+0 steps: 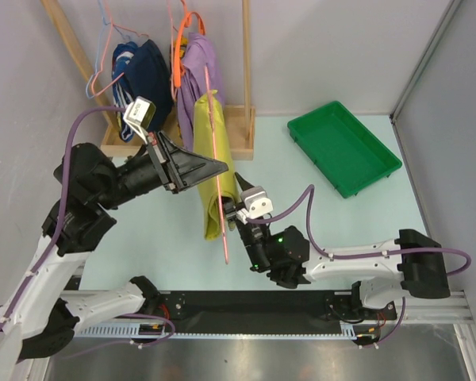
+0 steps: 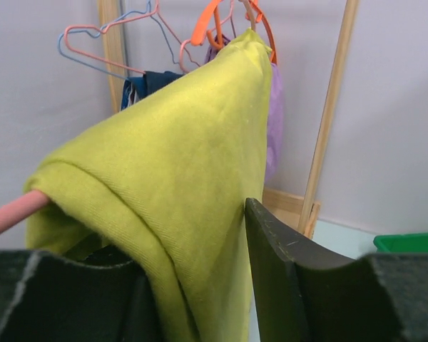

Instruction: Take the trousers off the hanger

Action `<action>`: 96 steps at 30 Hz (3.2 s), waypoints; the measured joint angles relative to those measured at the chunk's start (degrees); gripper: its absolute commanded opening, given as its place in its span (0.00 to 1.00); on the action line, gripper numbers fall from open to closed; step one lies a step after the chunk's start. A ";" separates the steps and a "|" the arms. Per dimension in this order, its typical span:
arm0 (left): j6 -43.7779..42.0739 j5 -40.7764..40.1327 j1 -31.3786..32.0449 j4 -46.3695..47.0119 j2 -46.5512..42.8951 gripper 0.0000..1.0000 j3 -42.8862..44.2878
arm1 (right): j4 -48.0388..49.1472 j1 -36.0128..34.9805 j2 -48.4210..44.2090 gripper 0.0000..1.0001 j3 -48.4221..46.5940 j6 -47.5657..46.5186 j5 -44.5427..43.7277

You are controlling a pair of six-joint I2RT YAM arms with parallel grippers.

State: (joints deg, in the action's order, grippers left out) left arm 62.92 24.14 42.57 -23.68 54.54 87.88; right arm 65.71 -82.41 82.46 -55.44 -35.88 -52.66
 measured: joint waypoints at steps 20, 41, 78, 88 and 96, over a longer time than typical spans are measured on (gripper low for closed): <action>-4.55 -5.01 0.07 -1.68 -2.36 0.00 -2.84 | -18.08 -0.15 -8.22 0.00 -3.65 5.64 -2.73; -11.91 -10.60 0.07 -0.87 -6.69 0.00 -15.85 | -27.41 -2.43 -8.85 0.00 -12.33 4.55 -10.16; -21.05 -20.74 0.02 -7.85 -14.73 0.00 -29.42 | -34.32 0.33 -19.34 0.00 -26.45 0.46 -11.52; -21.62 -19.43 0.02 -8.83 -16.46 0.00 -29.70 | -44.89 19.47 -24.33 0.00 -23.91 5.46 -11.78; -22.01 -16.00 0.02 -8.55 -17.88 0.00 -29.70 | -64.72 52.89 -20.81 0.00 -22.49 23.17 -0.13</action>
State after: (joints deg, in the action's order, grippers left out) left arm 40.91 8.14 42.59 -32.23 36.67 58.17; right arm 0.99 -29.52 61.65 -77.93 -12.71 -52.80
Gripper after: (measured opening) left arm 0.022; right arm 0.122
